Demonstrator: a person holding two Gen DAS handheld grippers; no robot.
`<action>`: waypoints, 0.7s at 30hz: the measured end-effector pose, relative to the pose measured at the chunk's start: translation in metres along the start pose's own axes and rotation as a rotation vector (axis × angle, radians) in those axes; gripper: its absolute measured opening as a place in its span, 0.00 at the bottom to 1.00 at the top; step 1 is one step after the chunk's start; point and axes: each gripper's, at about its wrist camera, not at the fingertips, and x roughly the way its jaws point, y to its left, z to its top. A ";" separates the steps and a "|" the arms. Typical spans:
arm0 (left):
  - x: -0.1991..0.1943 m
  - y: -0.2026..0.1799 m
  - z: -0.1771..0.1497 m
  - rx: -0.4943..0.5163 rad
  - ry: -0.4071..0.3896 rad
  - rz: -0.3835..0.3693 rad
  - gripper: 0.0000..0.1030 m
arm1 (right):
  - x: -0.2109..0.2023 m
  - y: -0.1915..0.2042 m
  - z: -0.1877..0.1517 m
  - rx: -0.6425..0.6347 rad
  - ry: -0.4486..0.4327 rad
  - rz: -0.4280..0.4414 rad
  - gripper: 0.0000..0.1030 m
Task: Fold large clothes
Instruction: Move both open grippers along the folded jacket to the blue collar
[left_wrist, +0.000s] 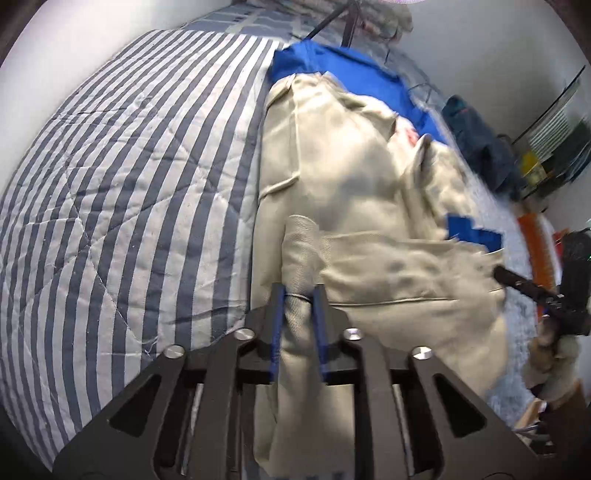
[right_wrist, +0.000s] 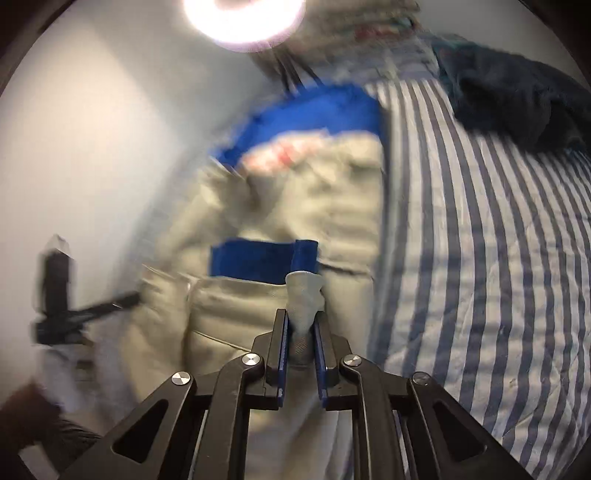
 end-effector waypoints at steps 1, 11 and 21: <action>-0.003 0.001 0.000 -0.008 -0.004 -0.008 0.20 | -0.006 -0.003 0.001 0.016 -0.006 0.015 0.23; -0.064 -0.035 -0.006 0.143 -0.148 -0.067 0.23 | -0.057 -0.025 -0.065 -0.021 0.075 0.185 0.32; 0.004 -0.062 -0.014 0.231 -0.041 0.066 0.23 | -0.057 -0.009 -0.090 -0.098 0.107 0.158 0.00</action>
